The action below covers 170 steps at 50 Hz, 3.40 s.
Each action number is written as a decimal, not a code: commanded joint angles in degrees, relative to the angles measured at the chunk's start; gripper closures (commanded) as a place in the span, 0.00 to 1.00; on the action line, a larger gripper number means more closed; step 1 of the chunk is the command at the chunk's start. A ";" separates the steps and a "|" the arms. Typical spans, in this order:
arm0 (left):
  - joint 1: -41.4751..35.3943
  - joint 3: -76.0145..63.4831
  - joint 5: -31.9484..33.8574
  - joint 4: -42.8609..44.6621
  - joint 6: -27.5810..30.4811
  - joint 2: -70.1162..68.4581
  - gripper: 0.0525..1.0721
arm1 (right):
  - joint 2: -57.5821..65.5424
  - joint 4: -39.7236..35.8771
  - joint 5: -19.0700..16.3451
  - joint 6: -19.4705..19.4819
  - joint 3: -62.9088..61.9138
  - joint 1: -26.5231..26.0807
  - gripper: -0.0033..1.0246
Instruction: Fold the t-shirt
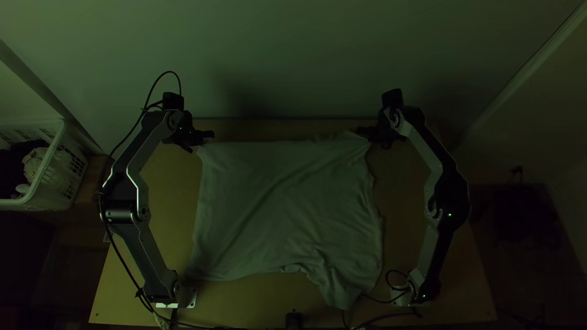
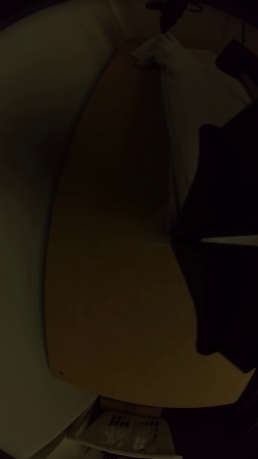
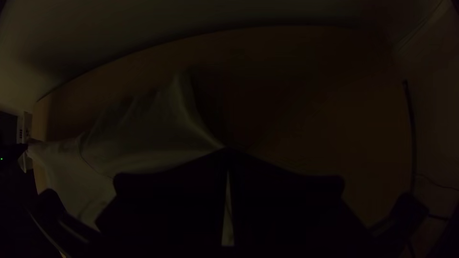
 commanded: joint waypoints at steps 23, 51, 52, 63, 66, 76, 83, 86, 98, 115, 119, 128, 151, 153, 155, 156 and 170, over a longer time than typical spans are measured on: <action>0.74 -22.15 -0.01 5.93 1.03 -14.70 0.98 | -17.06 4.42 1.15 -1.43 -22.90 0.26 0.97; 0.22 -37.09 0.26 9.01 2.09 -24.10 0.98 | -28.75 9.87 1.06 -1.08 -41.27 1.84 0.97; 0.22 -37.71 0.26 9.45 2.26 -24.37 0.98 | -29.01 10.14 1.15 -1.08 -41.88 1.93 0.97; 0.48 -42.72 0.17 11.73 2.62 -25.33 0.98 | -30.59 11.54 1.06 -0.99 -47.16 3.24 0.97; 0.57 -44.13 0.17 12.70 2.79 -25.33 0.98 | -30.59 11.89 1.06 -0.99 -48.30 3.51 0.97; 0.66 -46.06 0.17 14.37 2.88 -24.63 0.98 | -30.59 12.95 1.06 -0.99 -52.17 3.68 0.97; 0.66 -46.50 0.17 15.42 2.88 -24.54 0.98 | -30.77 12.95 1.06 -0.90 -53.84 4.39 0.47; 0.83 -46.41 0.17 15.95 2.88 -24.81 0.98 | -30.16 12.60 1.06 -0.64 -53.75 4.39 0.11; 1.27 -45.97 3.95 14.55 2.53 -30.26 0.13 | -35.08 9.08 1.06 -0.46 -52.87 3.77 0.05; 3.65 -44.13 14.67 9.62 2.79 -37.38 0.05 | -50.55 6.97 0.53 2.35 -54.01 4.47 0.05; 3.65 -44.30 15.20 8.13 3.93 -40.01 0.05 | -53.01 5.92 0.53 3.67 -54.01 4.56 0.05; 3.65 -43.42 15.90 -0.31 5.52 -43.62 0.05 | -54.24 -1.11 0.62 5.43 -52.52 5.27 0.05; 6.46 -45.80 11.16 -25.01 12.55 -55.74 0.05 | -62.94 -17.37 0.00 9.65 -55.86 7.11 0.06; 6.55 -46.41 10.36 -27.55 12.72 -55.74 0.05 | -63.11 -18.87 0.00 10.44 -55.86 8.08 0.05; 6.55 -47.20 10.28 -29.75 14.31 -55.92 0.05 | -62.94 -19.57 0.00 11.84 -56.03 9.13 0.05; 6.90 -47.64 10.10 -30.54 14.92 -56.01 0.05 | -62.85 -20.10 0.00 12.11 -56.03 9.40 0.05; 3.03 -52.65 3.77 -36.69 18.26 -57.59 0.05 | -62.76 -24.14 -4.57 14.66 -56.91 12.12 0.05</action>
